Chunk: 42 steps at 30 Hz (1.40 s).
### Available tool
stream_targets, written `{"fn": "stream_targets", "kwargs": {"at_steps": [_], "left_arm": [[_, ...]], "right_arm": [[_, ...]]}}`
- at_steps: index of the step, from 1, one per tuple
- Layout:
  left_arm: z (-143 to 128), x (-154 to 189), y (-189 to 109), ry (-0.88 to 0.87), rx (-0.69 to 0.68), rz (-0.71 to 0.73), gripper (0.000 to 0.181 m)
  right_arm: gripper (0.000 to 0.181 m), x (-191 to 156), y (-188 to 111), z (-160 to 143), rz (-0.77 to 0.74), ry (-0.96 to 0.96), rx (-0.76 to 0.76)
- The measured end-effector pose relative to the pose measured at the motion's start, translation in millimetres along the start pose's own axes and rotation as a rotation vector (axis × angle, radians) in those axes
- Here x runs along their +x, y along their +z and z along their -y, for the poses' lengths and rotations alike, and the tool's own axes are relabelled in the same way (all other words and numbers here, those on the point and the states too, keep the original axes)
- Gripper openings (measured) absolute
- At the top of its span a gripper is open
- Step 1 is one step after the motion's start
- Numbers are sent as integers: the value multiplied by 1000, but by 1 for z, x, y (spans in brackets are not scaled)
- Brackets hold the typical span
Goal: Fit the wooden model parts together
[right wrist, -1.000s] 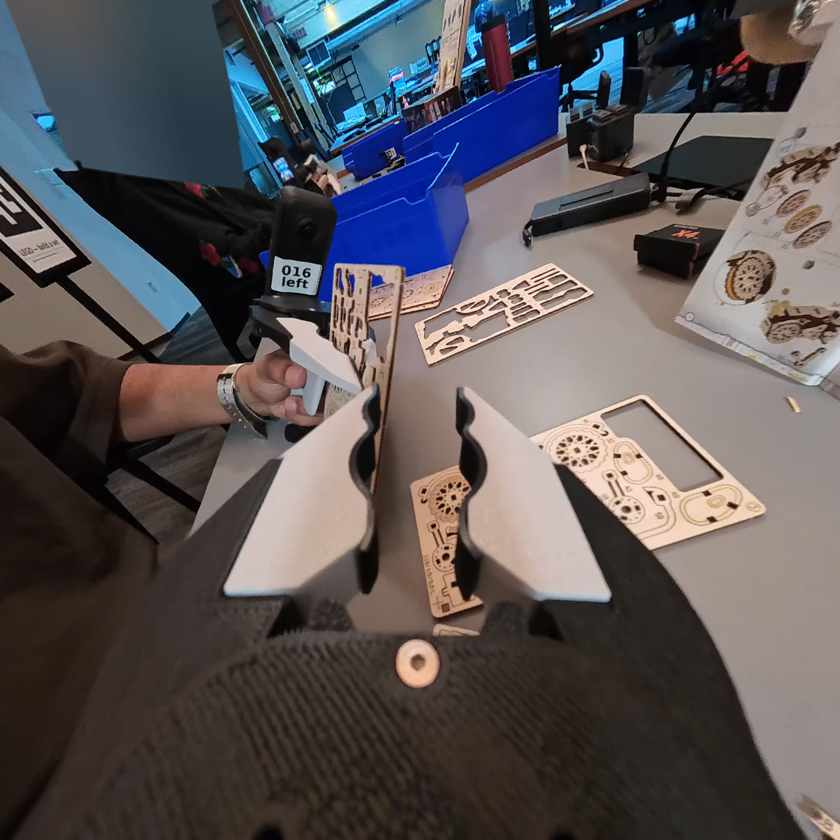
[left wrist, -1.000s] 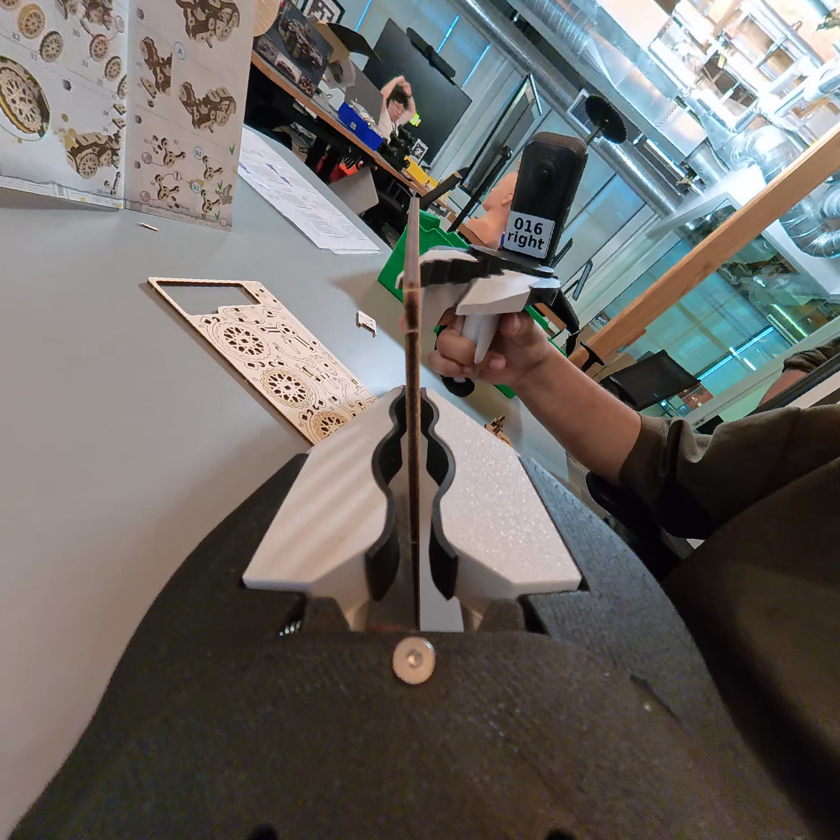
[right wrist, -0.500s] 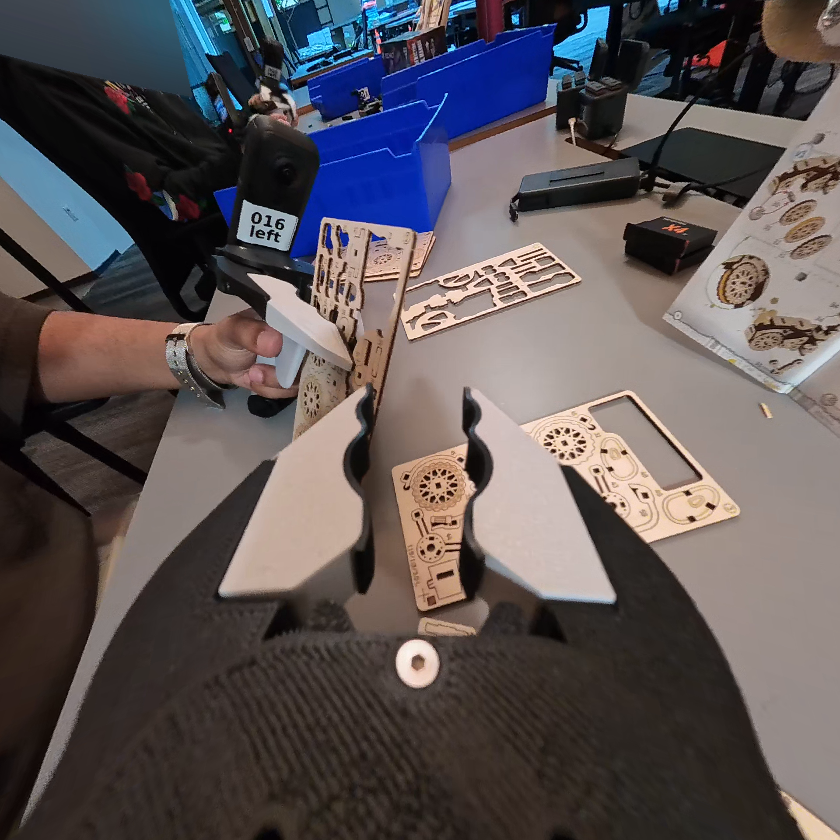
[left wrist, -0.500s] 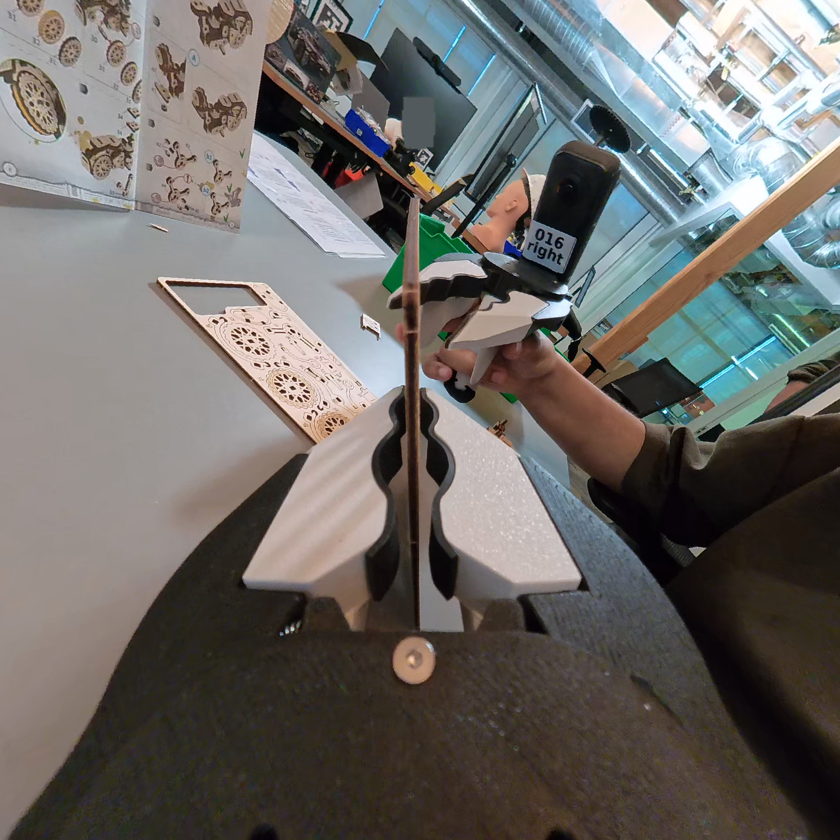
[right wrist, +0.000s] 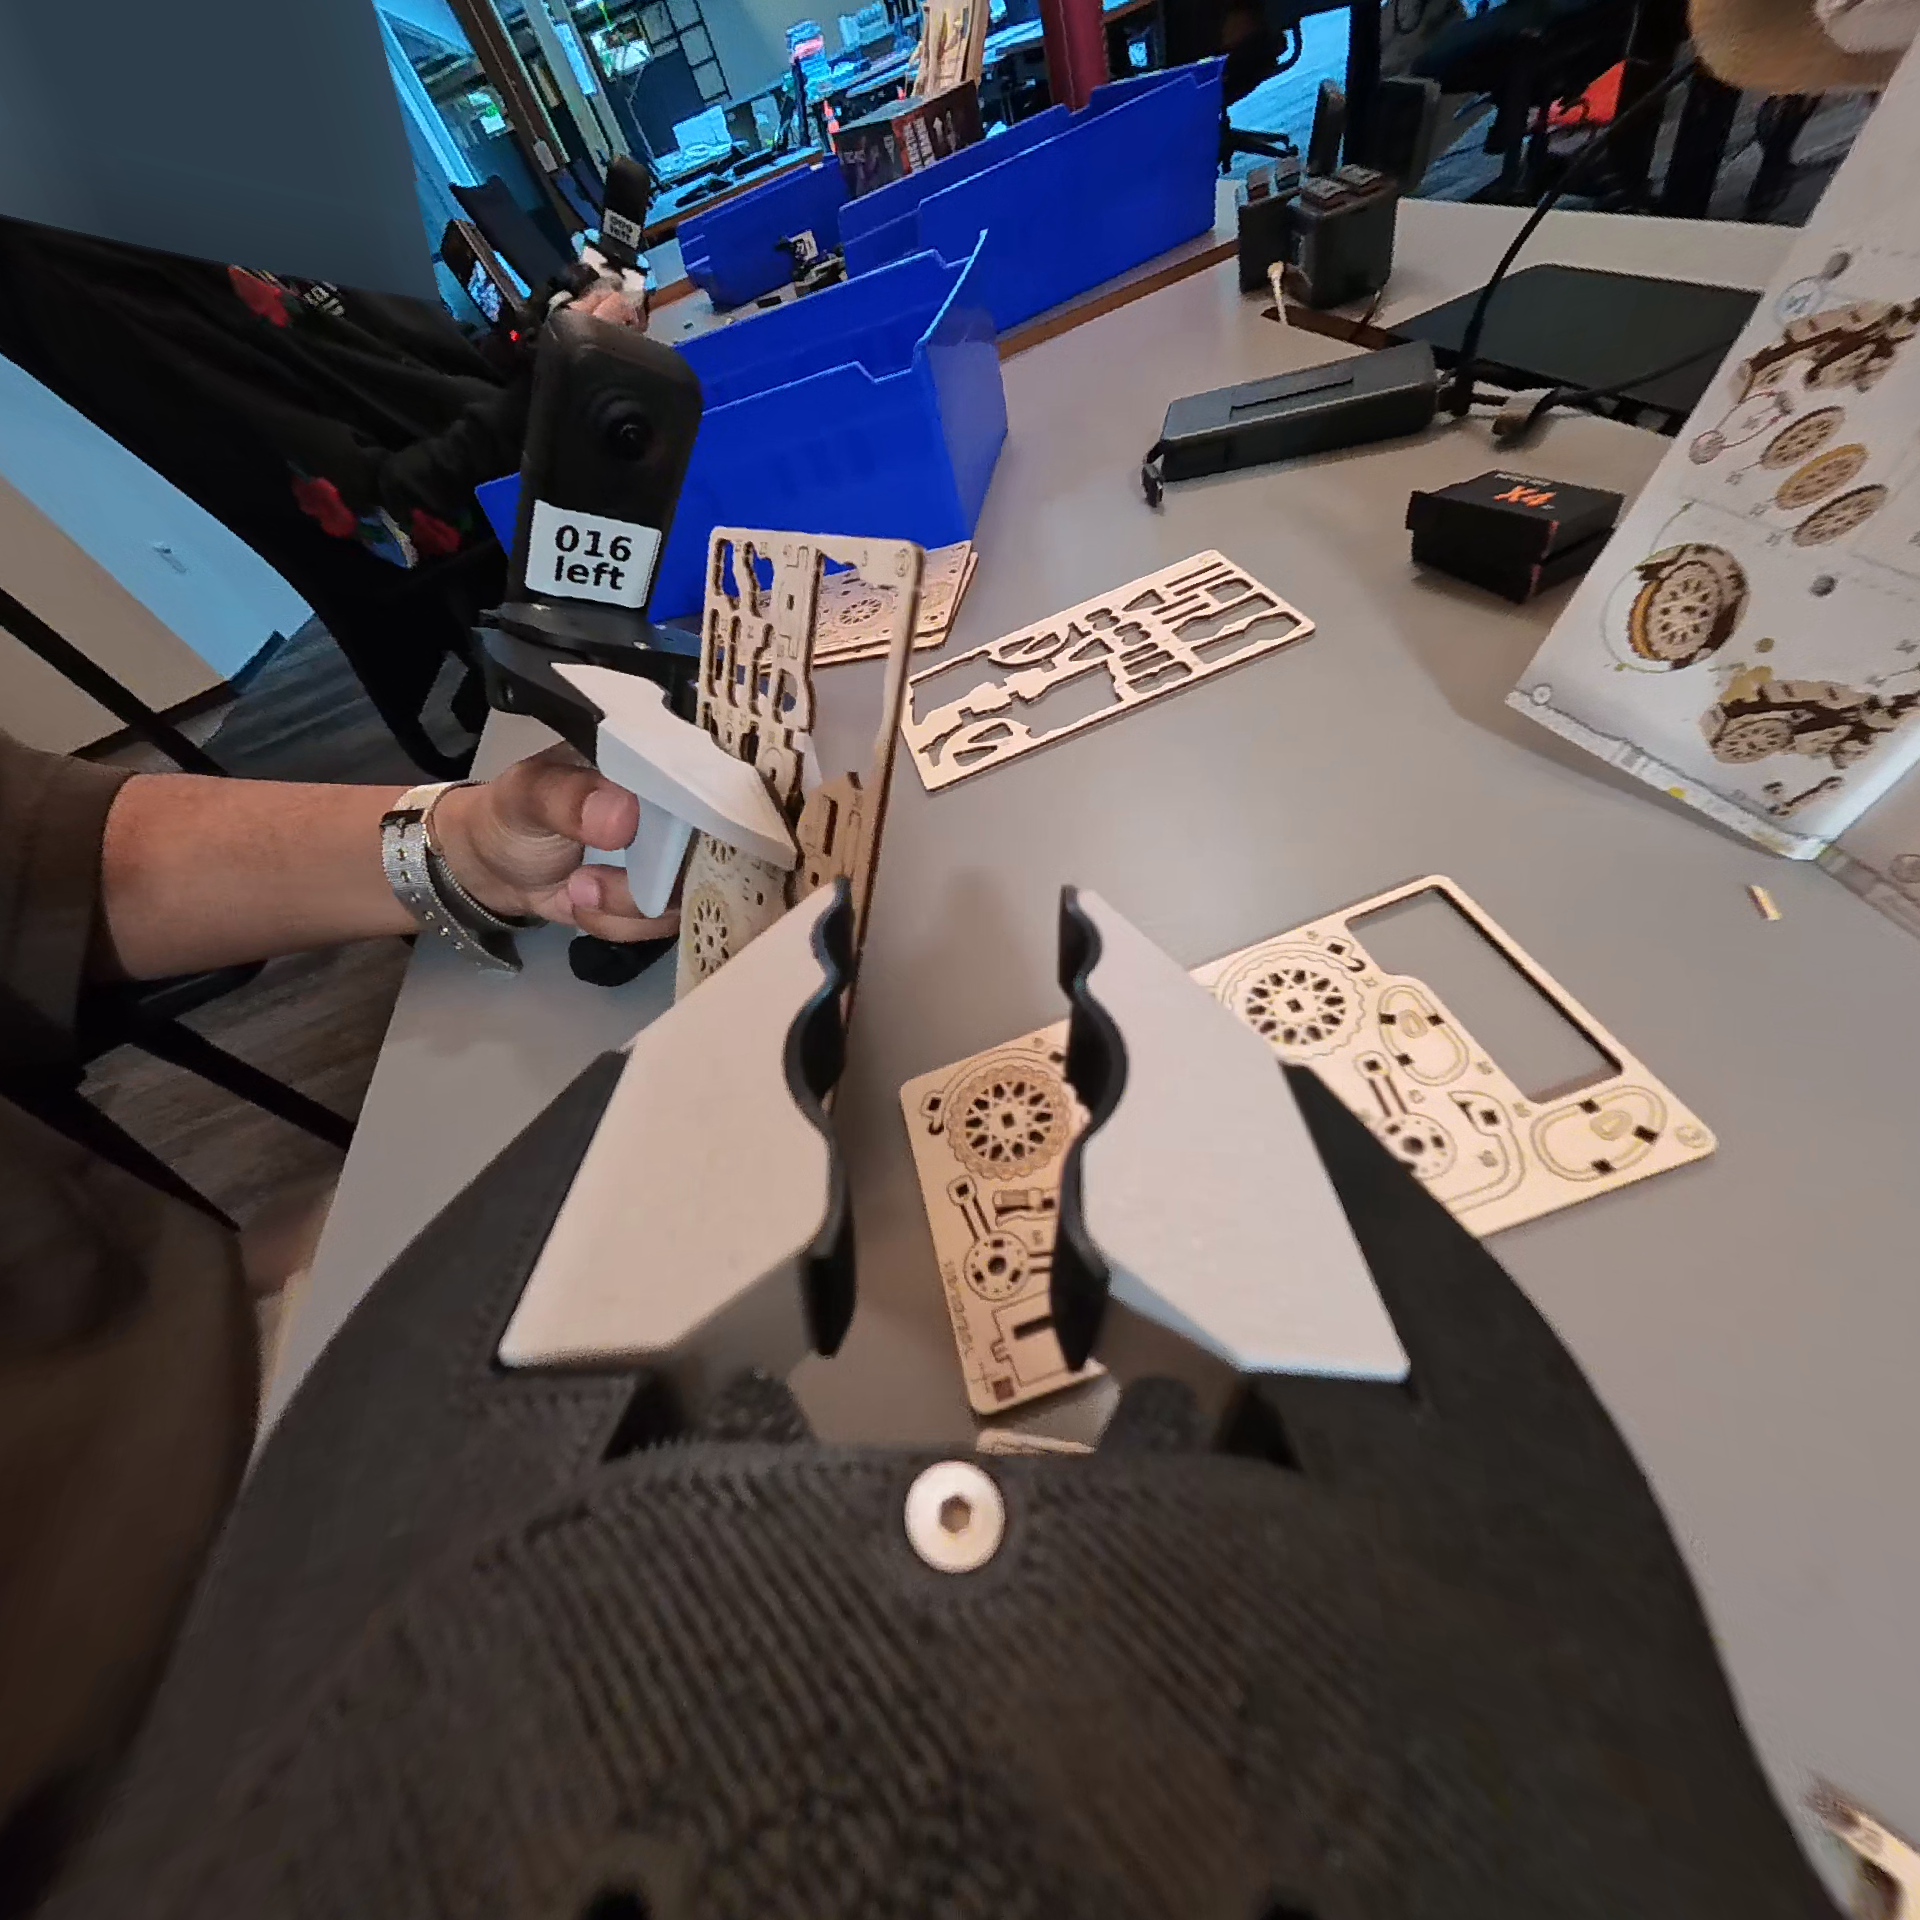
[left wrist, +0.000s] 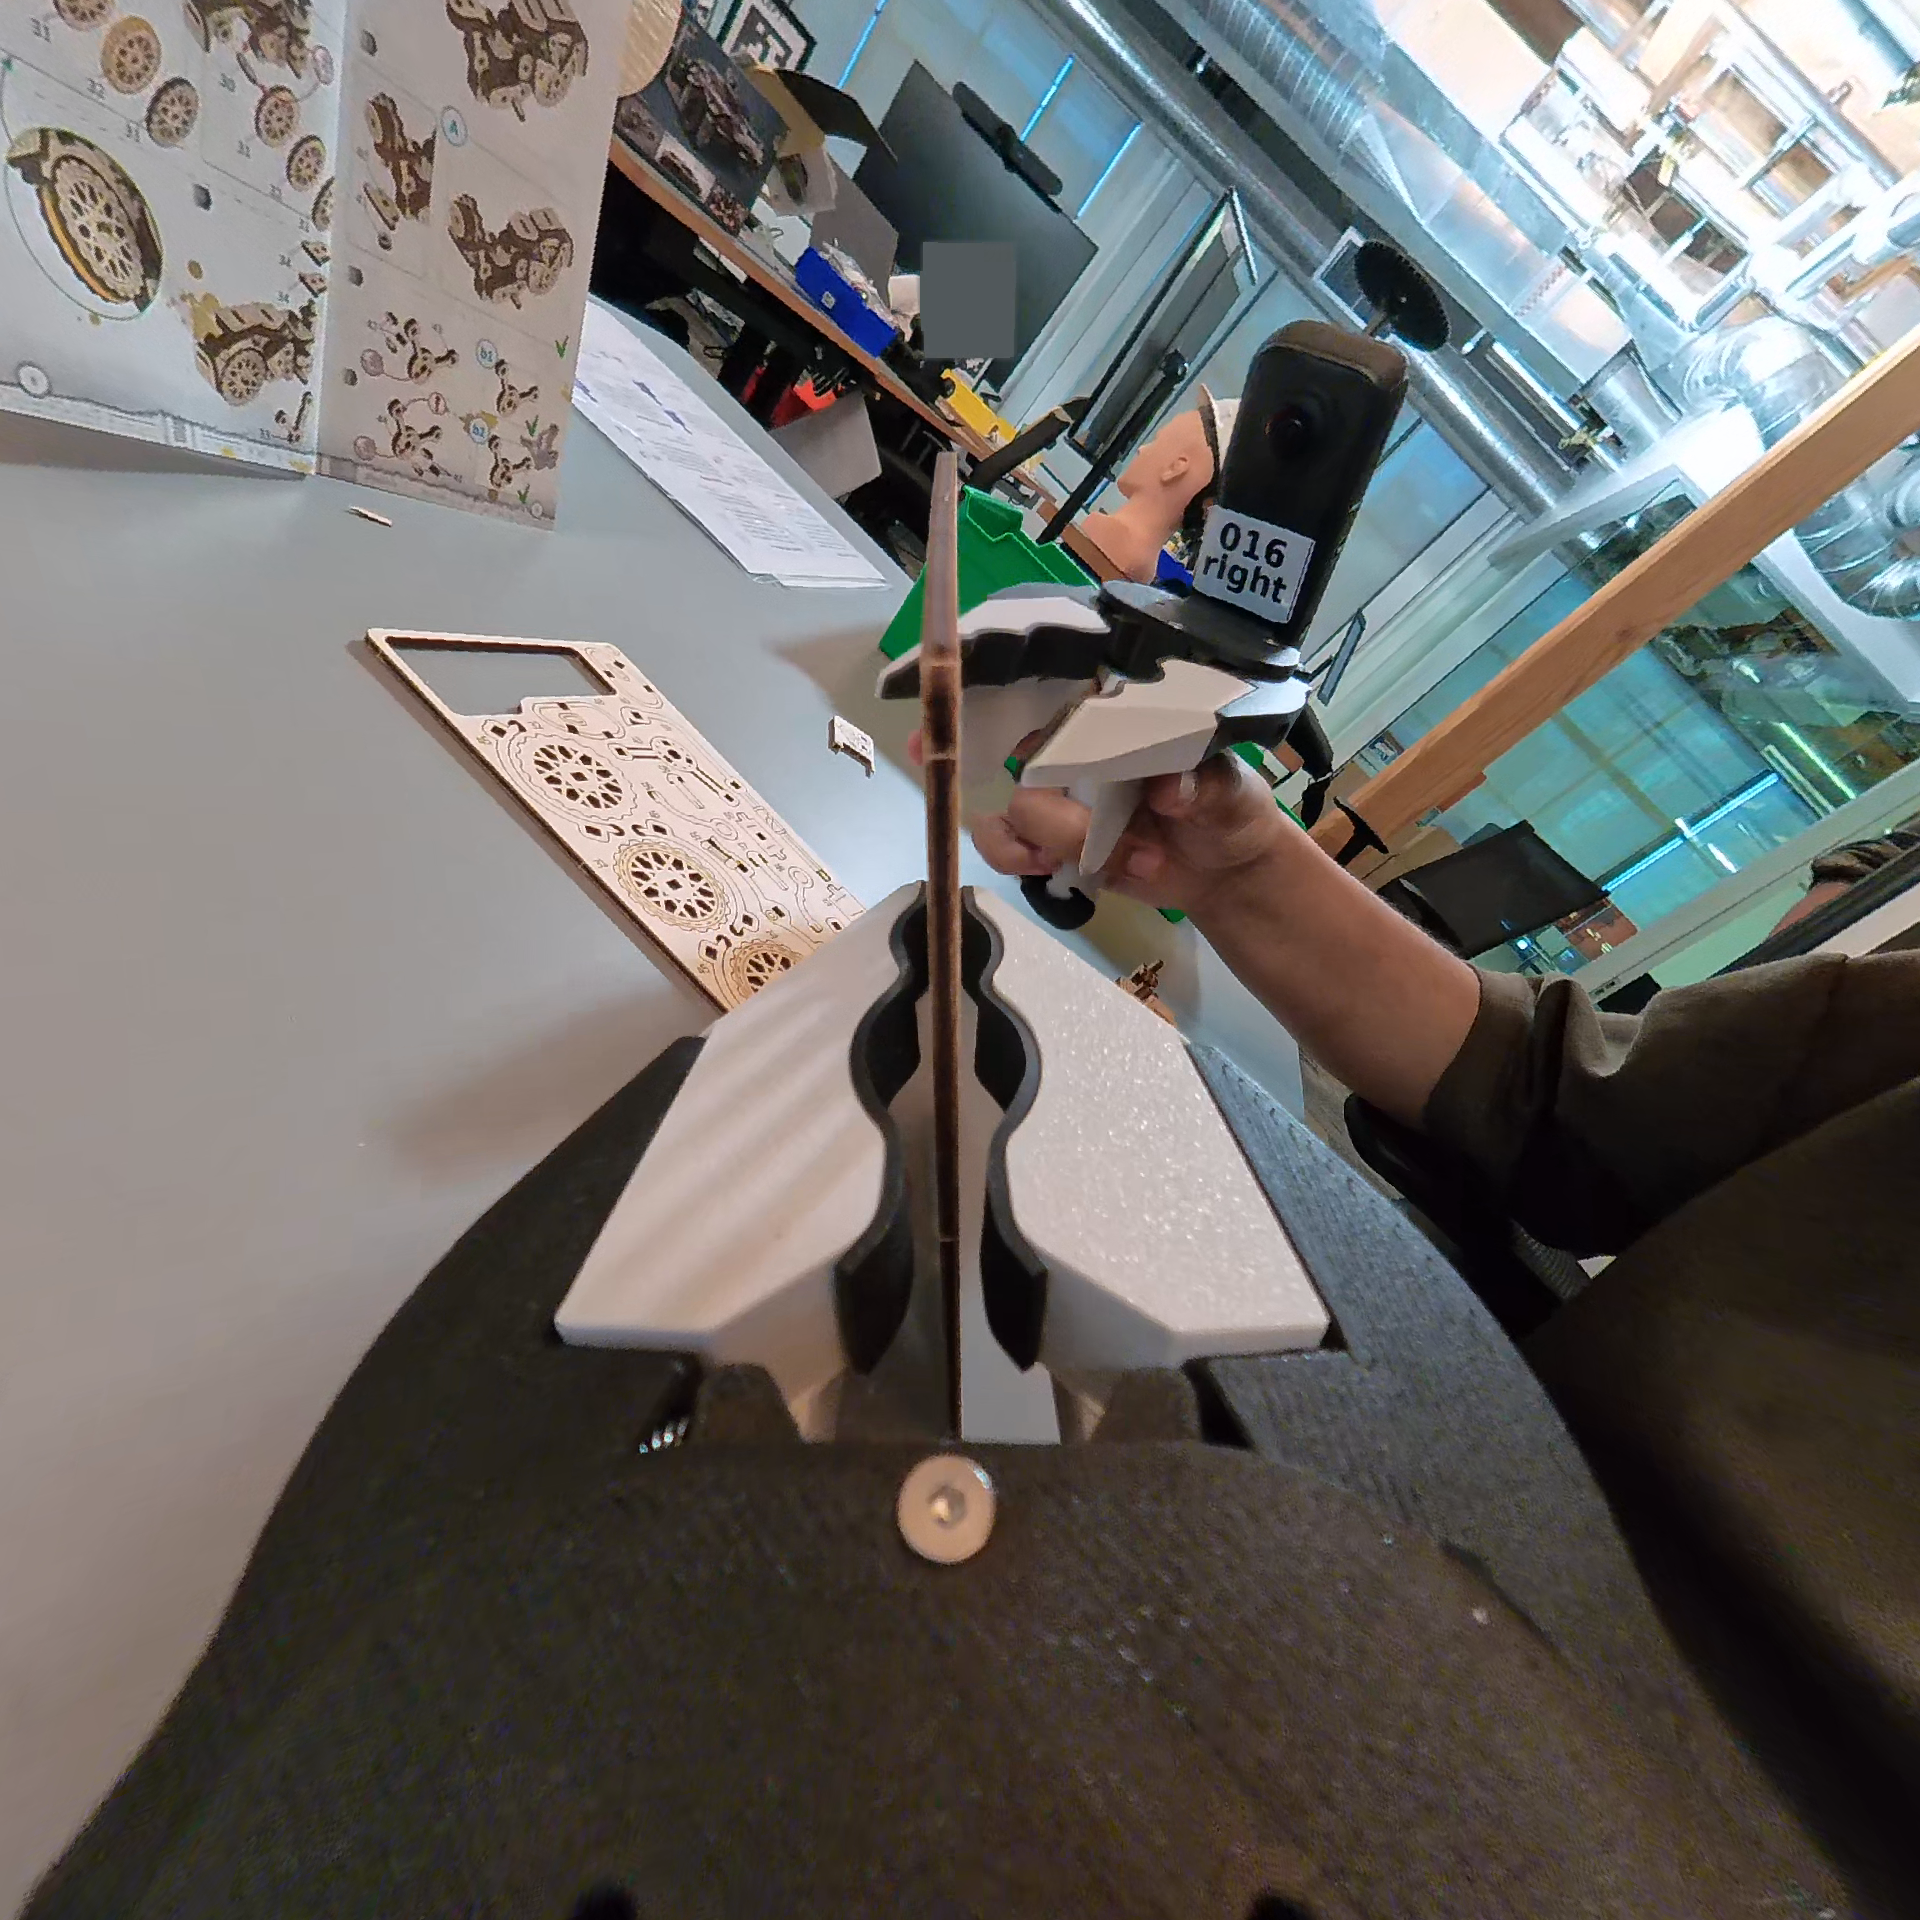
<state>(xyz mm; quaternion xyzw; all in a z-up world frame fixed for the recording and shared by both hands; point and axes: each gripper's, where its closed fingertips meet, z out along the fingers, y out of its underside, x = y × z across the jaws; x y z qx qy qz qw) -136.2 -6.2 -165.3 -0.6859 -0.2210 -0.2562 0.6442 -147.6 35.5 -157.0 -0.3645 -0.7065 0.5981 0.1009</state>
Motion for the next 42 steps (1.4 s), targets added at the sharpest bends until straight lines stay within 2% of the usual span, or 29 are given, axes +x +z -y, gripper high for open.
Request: {"fn": "stream_targets", "kwargs": {"at_steps": [8,16,28,31,33,42], "left_arm": [[-1,0,1,1,-6,-1,0],[-2,2,1,1,-17,-18,0],[-4,4,2,7,-25,-29,0],[-2,2,2,3,-17,-18,7],[-3,3,2,8,-20,-19,0],[-2,6,2,18,-16,-36,0]], "right_arm": [[18,-17,16,-7,83,18,-35],[9,-21,20,-4,139,77,-9],[3,-24,19,-3,158,101,-11],[3,-27,22,-6,171,115,-22],[4,-26,25,-8,155,106,-30],[6,-29,24,-6,177,115,-19]]}}
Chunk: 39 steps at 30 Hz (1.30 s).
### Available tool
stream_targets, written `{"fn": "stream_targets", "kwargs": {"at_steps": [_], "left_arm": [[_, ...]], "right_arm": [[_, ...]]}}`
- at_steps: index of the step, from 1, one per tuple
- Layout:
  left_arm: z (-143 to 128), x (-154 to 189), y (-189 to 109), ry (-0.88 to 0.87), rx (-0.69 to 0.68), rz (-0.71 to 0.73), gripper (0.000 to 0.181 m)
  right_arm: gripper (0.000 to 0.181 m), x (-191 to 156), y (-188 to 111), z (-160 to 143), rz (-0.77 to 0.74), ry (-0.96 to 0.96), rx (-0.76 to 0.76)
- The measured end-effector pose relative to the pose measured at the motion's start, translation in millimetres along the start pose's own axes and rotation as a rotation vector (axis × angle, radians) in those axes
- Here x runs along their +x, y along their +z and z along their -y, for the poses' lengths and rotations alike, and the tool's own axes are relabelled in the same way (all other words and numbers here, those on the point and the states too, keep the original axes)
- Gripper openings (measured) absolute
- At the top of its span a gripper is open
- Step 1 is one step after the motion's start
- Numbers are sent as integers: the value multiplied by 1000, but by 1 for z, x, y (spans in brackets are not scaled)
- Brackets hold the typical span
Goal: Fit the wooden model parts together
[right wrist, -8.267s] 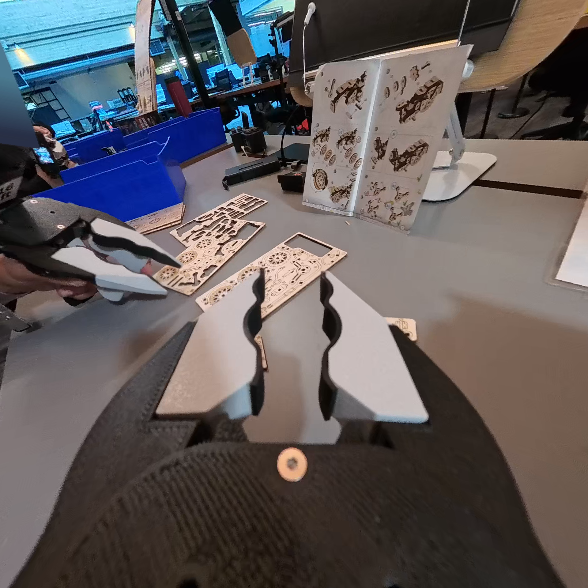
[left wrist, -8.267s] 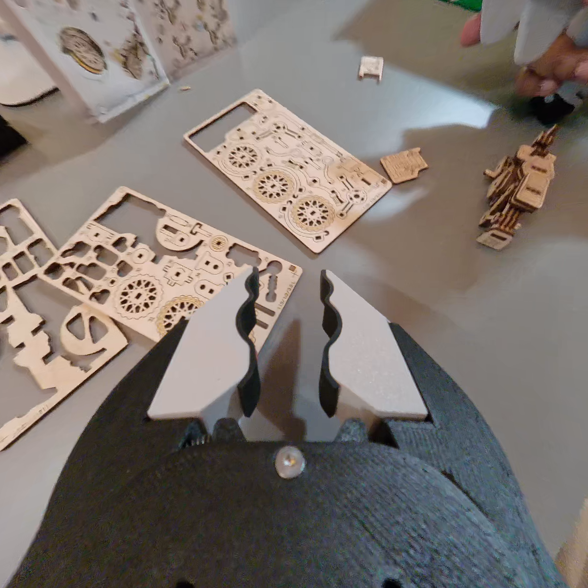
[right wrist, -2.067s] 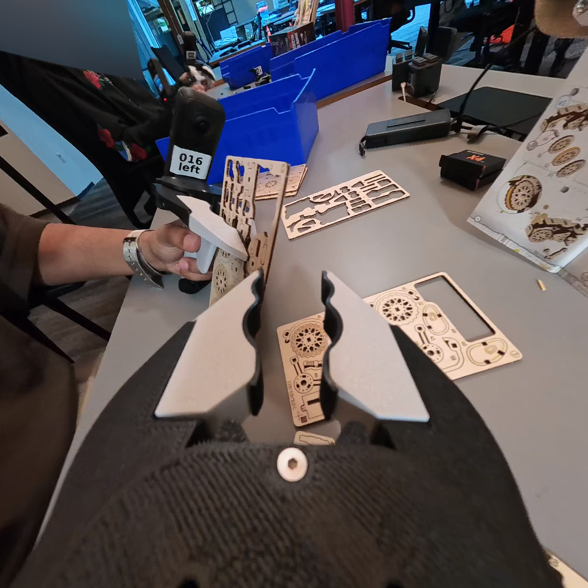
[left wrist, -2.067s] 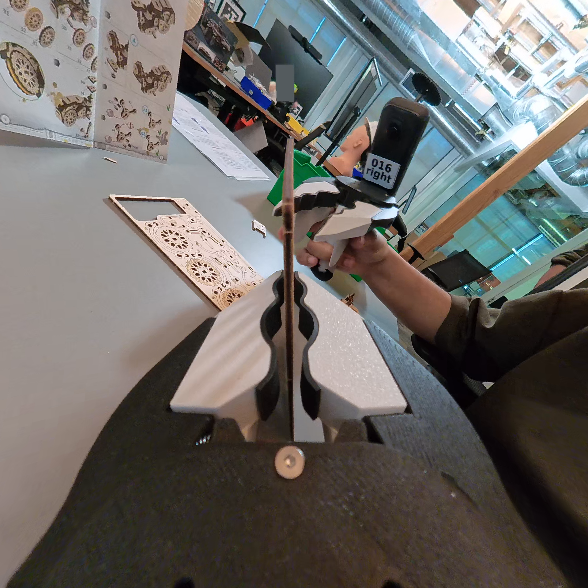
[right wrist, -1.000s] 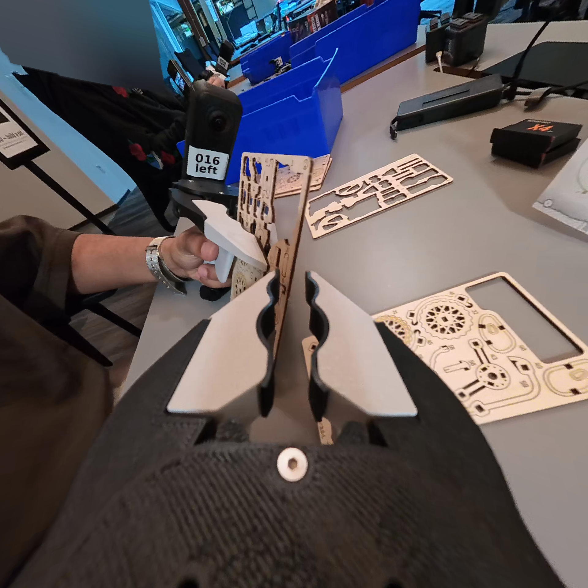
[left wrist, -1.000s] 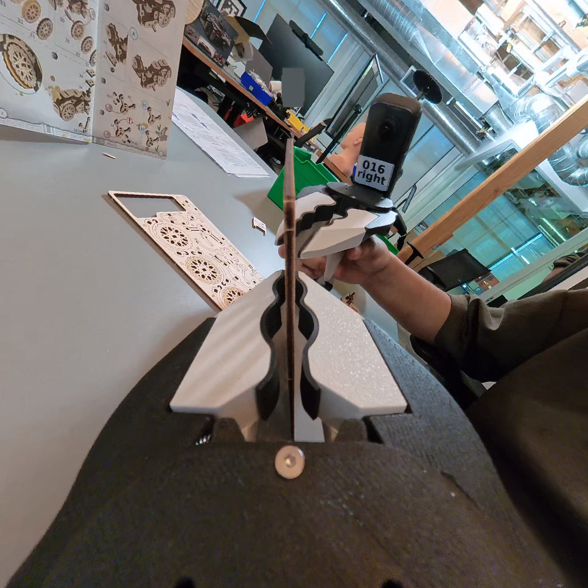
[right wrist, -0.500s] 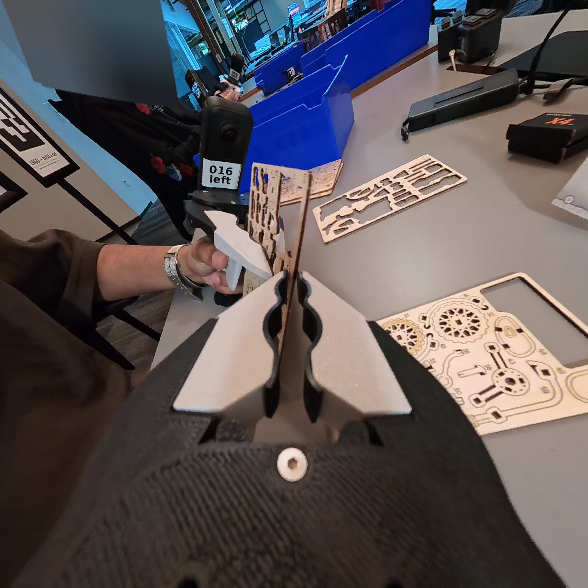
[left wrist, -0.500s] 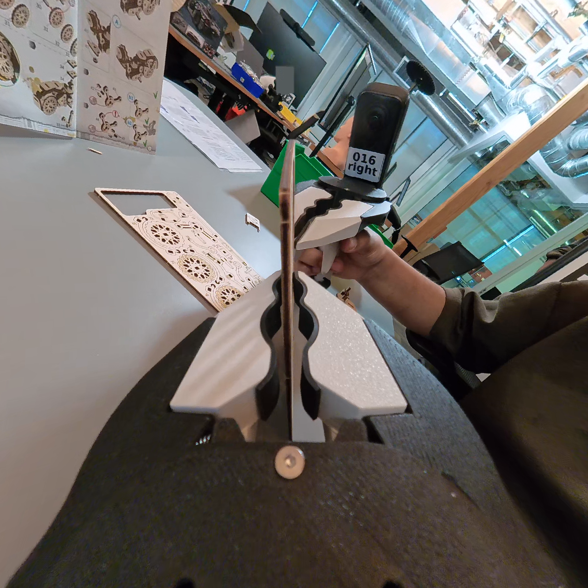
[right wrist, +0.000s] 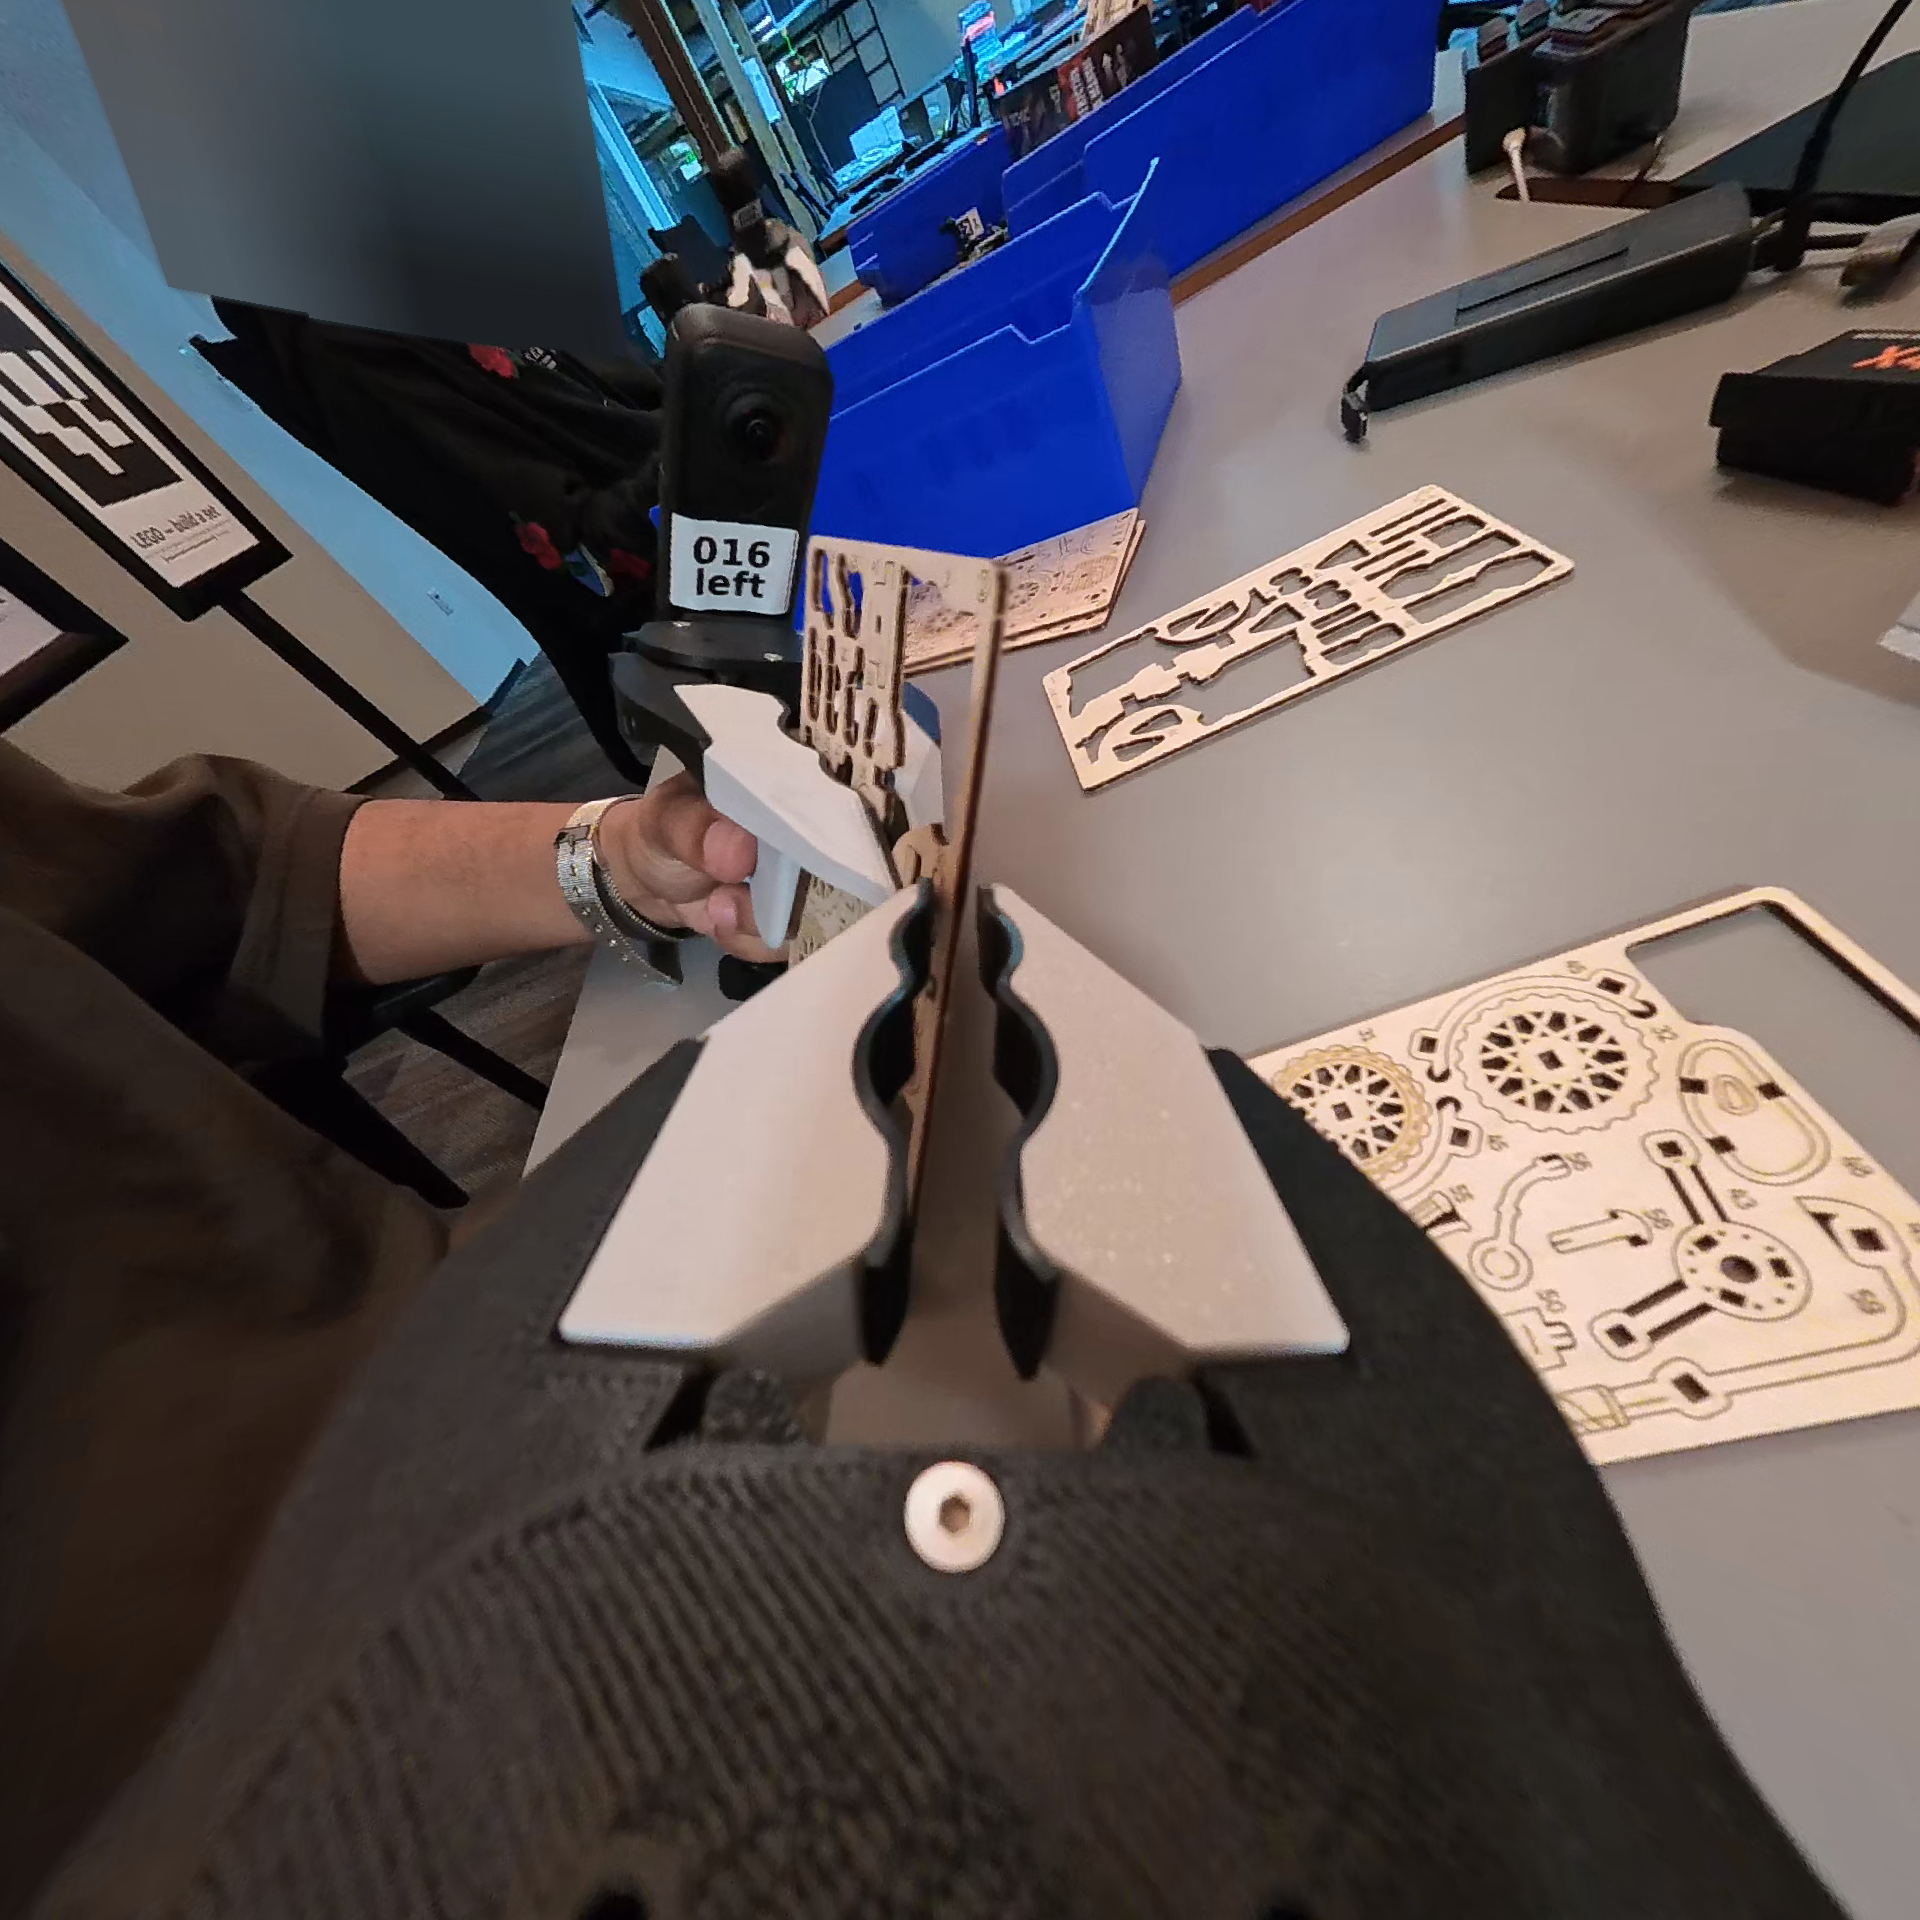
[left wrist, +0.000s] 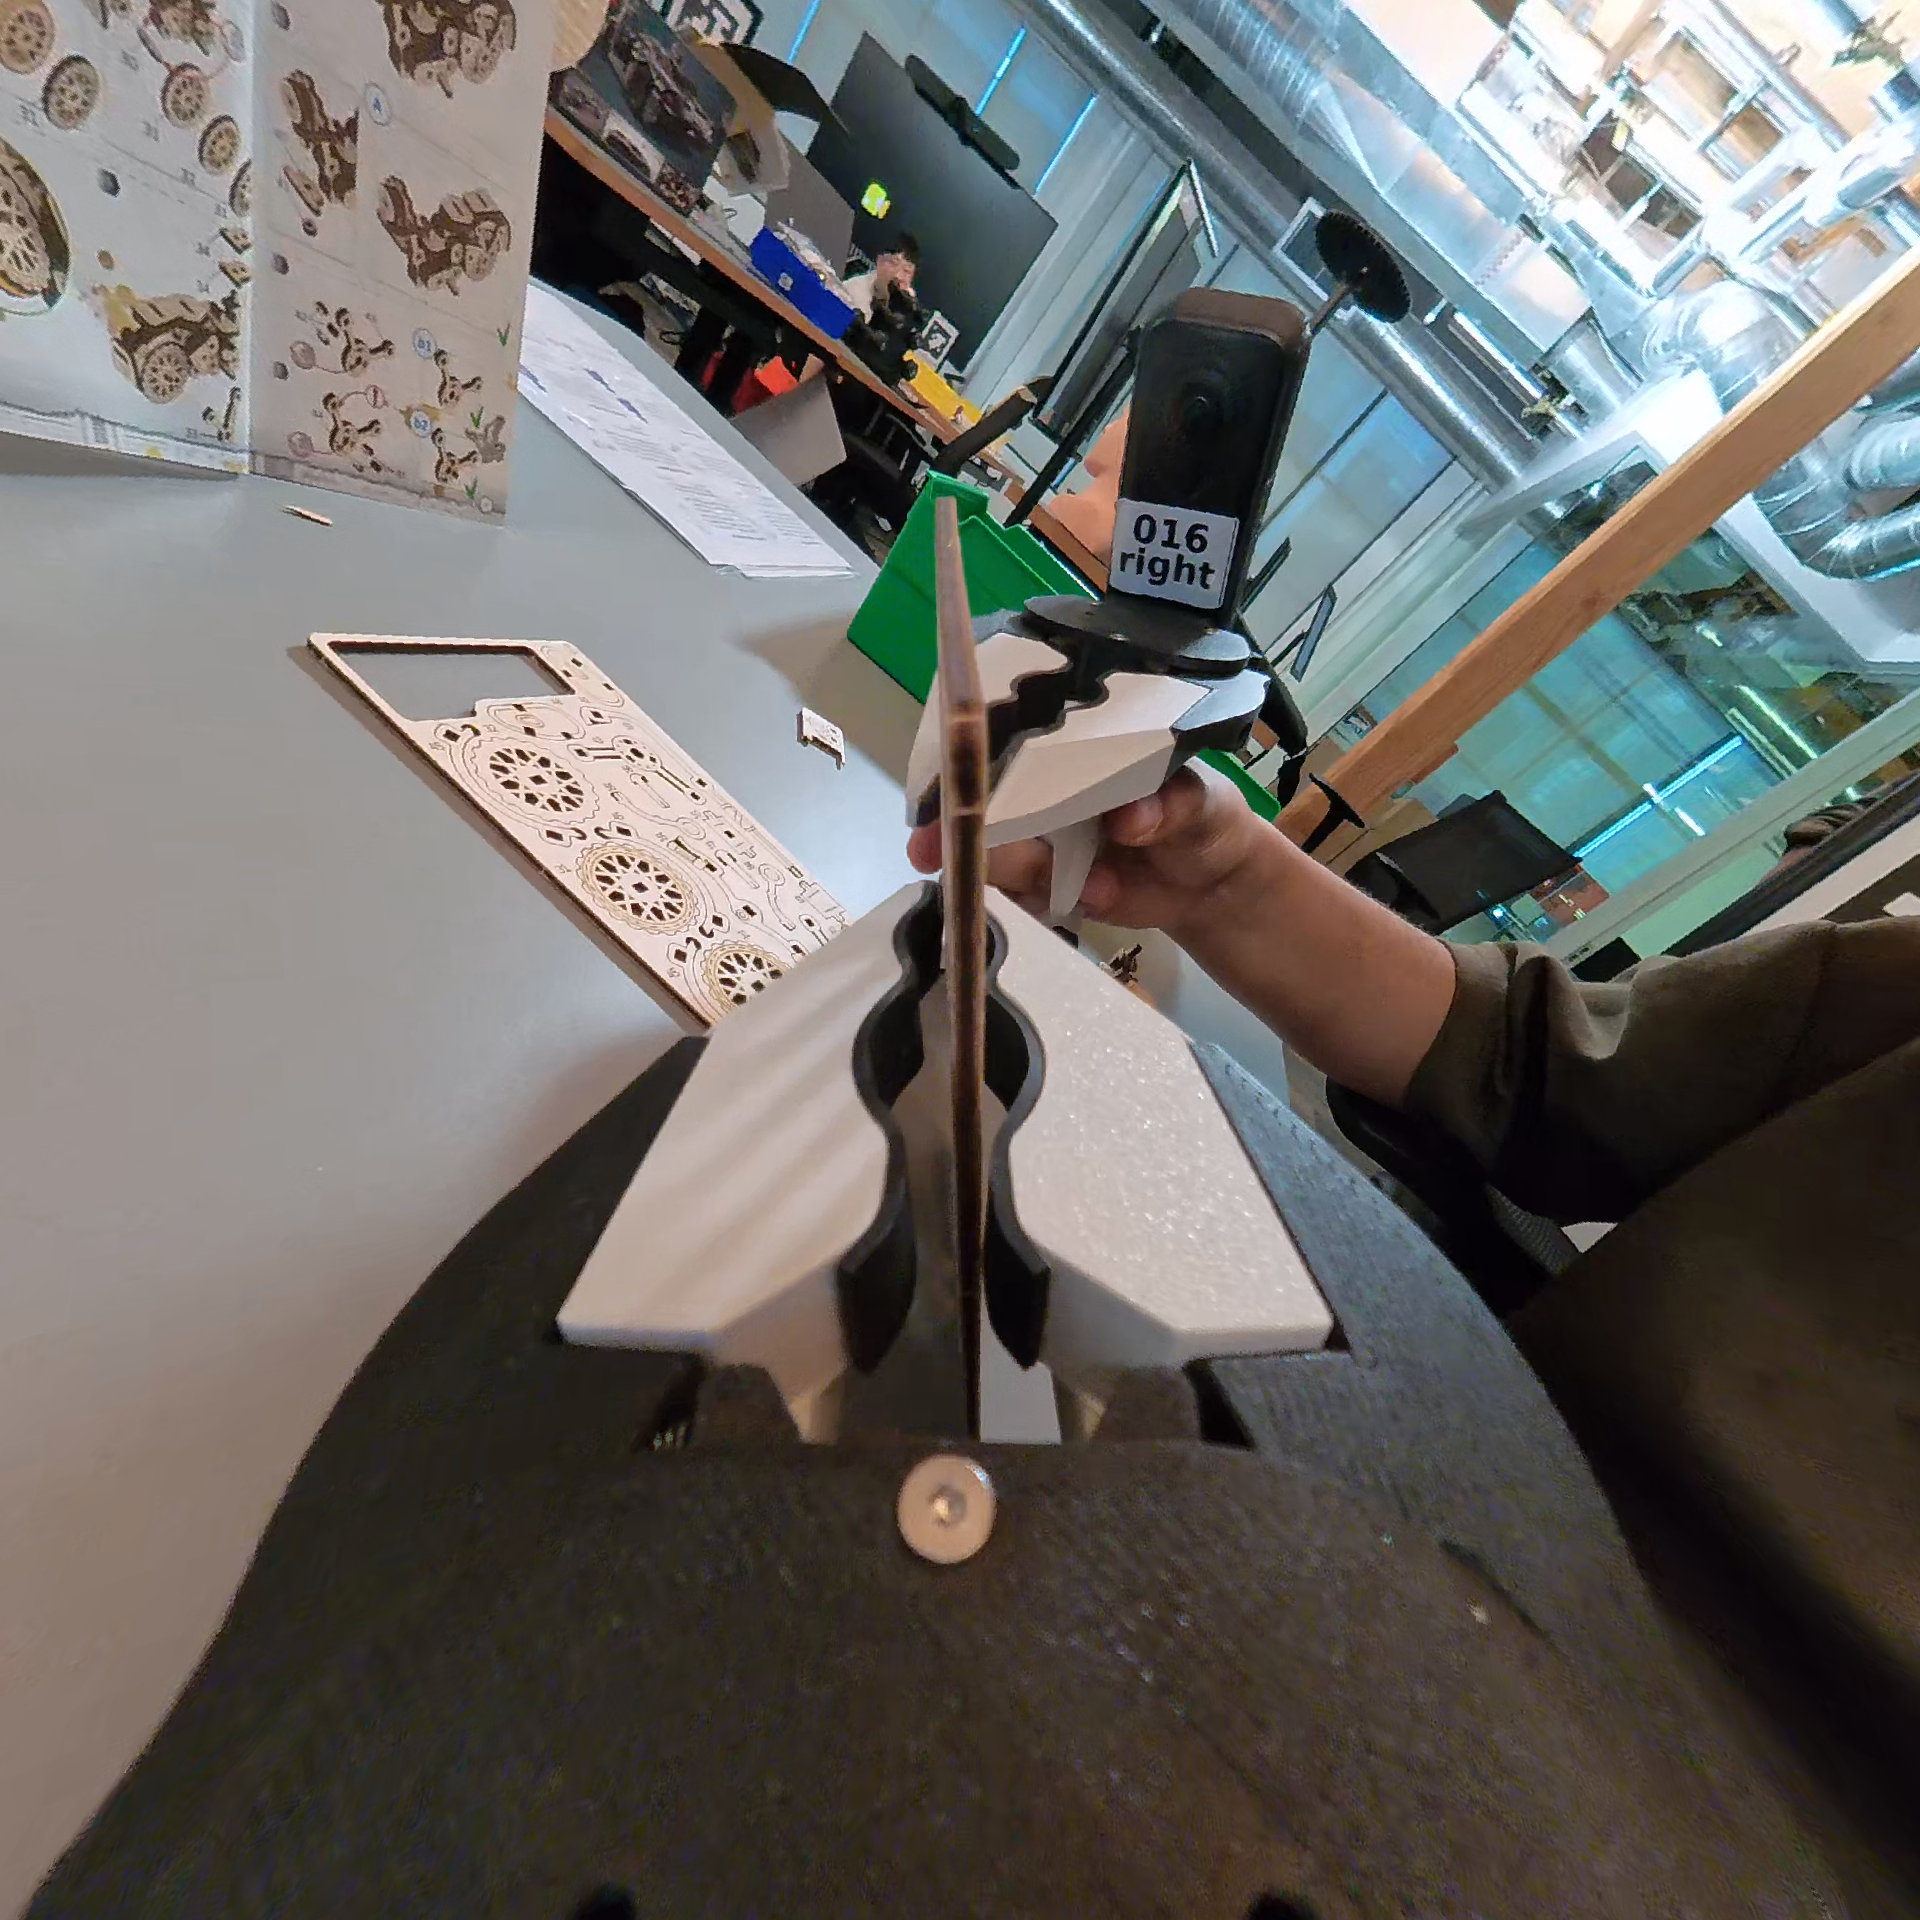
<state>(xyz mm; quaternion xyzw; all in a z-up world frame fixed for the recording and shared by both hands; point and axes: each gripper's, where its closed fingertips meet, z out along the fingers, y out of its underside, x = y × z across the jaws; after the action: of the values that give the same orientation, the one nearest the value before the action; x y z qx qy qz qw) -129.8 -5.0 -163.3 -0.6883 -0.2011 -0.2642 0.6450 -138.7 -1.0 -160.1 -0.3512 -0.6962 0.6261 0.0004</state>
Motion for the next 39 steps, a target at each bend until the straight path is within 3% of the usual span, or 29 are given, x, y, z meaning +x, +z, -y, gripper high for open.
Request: {"fn": "stream_targets", "kwargs": {"at_steps": [23,34,39], "left_arm": [[-3,-4,4,29,-23,61,0],[-4,-4,4,6,-27,34,0],[-3,-3,4,4,-23,27,0]], "right_arm": [[4,5,0,-5,-38,2,-29],[6,4,-2,-6,-79,-102,-90],[7,4,-3,-6,-52,-58,-84]]}}
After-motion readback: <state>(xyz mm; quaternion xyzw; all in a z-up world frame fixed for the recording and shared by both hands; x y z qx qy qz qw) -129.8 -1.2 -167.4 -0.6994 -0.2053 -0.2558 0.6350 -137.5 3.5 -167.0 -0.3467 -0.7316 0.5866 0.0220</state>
